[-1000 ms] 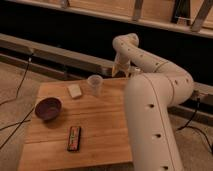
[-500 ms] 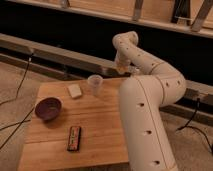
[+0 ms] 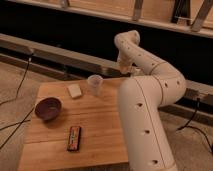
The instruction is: Knock the bottle over
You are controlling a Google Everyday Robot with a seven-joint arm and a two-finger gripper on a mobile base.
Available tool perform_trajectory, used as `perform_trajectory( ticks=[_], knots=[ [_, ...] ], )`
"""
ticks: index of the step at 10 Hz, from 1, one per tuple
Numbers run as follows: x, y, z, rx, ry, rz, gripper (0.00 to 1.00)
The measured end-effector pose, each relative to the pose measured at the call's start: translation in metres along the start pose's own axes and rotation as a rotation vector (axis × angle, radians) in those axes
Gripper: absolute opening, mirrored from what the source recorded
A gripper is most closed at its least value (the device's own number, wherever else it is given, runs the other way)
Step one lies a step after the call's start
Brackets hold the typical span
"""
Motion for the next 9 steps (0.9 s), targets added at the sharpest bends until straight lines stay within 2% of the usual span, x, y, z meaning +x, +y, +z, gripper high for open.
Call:
perform_trajectory(
  ticks=[3, 6, 7, 9],
  knots=[
    [0.020, -0.033, -0.014, 0.074, 0.033, 0.070, 0.00],
    [0.048, -0.070, -0.021, 0.175, 0.072, 0.135, 0.00],
    [0.056, -0.084, -0.024, 0.224, 0.080, 0.155, 0.00],
    [0.063, -0.093, -0.026, 0.270, 0.085, 0.172, 0.00]
  ],
)
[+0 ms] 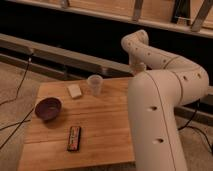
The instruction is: Knock the bottle over
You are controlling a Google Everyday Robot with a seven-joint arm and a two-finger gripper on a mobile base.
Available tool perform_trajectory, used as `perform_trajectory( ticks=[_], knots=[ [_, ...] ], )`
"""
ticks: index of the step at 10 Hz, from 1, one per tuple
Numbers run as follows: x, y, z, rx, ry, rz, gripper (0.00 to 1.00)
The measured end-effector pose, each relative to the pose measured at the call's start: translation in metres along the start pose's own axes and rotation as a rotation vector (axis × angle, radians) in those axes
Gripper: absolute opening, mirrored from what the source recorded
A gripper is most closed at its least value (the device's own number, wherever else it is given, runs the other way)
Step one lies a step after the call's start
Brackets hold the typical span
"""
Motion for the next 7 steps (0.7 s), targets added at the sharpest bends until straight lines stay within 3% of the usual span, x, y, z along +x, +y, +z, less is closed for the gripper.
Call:
perform_trajectory(
  ticks=[2, 3, 6, 7],
  knots=[
    [0.005, 0.002, 0.000, 0.043, 0.003, 0.009, 0.00],
    [0.005, 0.007, -0.002, 0.041, -0.002, 0.004, 0.00],
    [0.005, 0.055, -0.020, -0.030, -0.038, -0.074, 0.00],
    [0.005, 0.056, -0.020, -0.033, -0.038, -0.077, 0.00]
  ],
)
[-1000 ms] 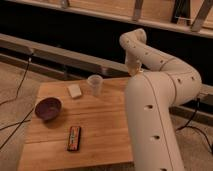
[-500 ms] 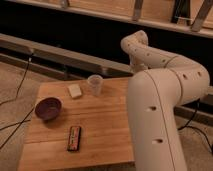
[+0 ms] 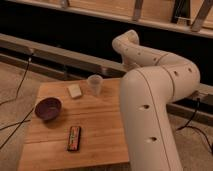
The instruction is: Knock the bottle over
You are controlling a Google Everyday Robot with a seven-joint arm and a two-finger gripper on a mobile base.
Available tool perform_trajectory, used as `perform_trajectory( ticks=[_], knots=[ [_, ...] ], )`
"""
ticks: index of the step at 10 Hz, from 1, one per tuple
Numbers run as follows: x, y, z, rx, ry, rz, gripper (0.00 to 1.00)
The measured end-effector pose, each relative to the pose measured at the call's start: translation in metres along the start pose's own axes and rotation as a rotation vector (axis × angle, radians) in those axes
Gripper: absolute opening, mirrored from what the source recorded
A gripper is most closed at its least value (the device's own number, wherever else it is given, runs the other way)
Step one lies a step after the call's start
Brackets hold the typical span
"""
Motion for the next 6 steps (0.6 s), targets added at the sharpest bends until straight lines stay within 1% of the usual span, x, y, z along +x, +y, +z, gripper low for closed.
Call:
perform_trajectory(
  ticks=[1, 3, 6],
  knots=[
    [0.0000, -0.0020, 0.0005, 0.001, 0.001, 0.002, 0.03],
    [-0.0001, -0.0026, 0.0004, 0.001, 0.001, 0.003, 0.19],
    [0.0000, -0.0006, 0.0000, 0.001, 0.000, 0.000, 0.50]
  ],
)
